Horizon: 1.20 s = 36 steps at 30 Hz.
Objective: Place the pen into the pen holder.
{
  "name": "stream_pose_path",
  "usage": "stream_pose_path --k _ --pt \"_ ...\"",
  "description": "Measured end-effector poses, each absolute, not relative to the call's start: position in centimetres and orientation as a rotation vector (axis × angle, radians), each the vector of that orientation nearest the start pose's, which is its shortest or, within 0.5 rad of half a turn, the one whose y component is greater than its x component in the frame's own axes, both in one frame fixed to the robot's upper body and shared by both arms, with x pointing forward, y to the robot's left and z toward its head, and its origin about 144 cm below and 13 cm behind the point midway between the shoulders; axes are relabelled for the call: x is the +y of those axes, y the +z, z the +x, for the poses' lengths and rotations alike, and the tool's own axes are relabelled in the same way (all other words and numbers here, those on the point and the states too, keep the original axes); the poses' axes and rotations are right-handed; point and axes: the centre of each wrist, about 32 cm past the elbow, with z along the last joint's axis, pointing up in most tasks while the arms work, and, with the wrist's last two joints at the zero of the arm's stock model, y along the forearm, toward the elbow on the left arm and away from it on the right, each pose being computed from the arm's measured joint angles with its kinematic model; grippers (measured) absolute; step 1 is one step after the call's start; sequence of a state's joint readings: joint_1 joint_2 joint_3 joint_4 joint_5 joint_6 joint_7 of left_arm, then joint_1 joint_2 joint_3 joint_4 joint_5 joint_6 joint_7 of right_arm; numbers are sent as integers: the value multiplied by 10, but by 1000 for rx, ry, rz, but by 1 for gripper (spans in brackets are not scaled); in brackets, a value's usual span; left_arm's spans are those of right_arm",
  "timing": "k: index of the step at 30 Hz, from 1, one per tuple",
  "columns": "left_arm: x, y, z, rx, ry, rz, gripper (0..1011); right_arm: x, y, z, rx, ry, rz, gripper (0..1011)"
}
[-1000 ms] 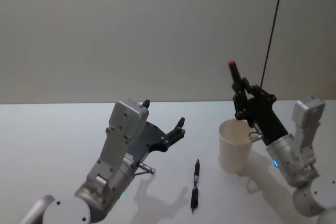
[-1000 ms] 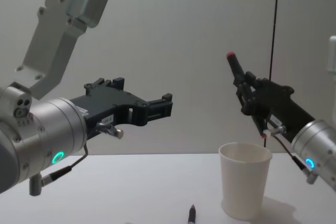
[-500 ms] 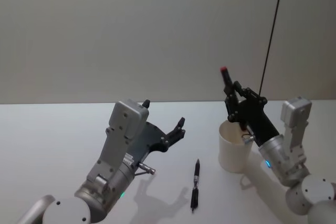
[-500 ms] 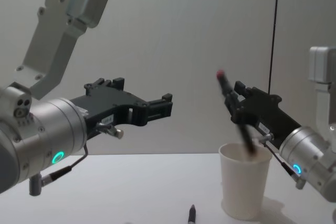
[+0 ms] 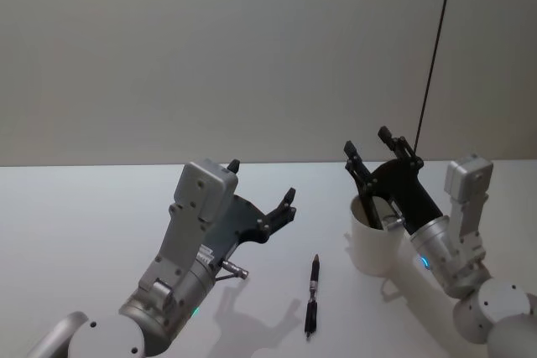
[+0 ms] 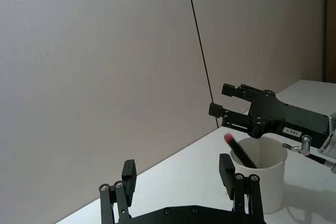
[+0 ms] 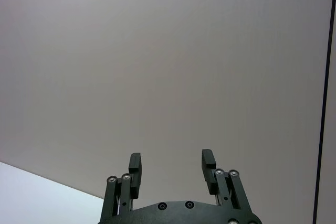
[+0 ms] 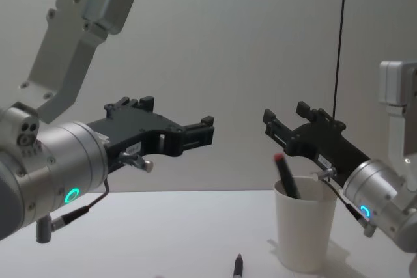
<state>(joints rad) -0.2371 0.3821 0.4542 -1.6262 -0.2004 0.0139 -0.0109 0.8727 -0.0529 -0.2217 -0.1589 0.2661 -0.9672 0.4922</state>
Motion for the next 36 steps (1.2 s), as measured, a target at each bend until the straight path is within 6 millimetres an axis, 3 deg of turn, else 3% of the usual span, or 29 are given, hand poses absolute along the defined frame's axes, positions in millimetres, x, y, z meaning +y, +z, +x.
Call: stream_pose_path --k 12,23,36 --pt "198 1204 492 -268 1124 61 1004 -184 1103 629 -316 -1038 341 1001" --pt "198 1204 492 -268 1124 61 1004 -183 1116 634 -303 -1058 371 1001" --pt "198 1204 492 -268 1124 61 1004 -185 1148 623 -261 -1101 356 1001"
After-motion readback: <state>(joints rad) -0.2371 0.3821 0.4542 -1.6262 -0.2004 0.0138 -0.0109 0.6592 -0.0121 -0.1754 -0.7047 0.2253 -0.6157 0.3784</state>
